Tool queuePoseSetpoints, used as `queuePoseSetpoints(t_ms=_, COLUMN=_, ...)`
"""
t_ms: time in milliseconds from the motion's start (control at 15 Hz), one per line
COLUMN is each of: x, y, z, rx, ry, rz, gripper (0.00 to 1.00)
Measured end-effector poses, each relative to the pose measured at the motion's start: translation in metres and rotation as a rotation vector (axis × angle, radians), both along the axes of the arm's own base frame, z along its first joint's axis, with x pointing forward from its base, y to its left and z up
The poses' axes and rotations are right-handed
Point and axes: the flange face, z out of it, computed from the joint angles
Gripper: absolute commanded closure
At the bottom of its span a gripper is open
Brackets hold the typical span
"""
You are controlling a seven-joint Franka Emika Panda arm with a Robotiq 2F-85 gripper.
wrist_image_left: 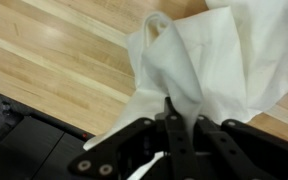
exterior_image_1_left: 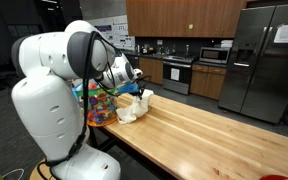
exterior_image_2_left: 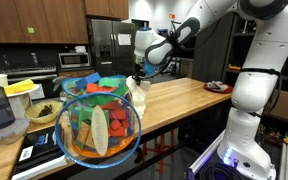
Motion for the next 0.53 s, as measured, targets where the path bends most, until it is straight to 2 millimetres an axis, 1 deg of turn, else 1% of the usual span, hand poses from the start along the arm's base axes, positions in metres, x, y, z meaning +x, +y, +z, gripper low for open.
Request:
queuePoseSetpoints(t_ms=333, x=-0.002, y=0.001, z=-0.003, rx=-0.01, ry=0.001, rz=0.014, gripper=0.99)
queuePoseSetpoints(t_ms=467, x=-0.006, y=-0.003, z=-0.012, rx=-0.011, ry=0.012, rz=0.014, gripper=0.99)
queuePoseSetpoints(t_ms=533, x=-0.009, y=-0.008, z=-0.019, rx=-0.011, ry=0.022, rz=0.01, gripper=0.99)
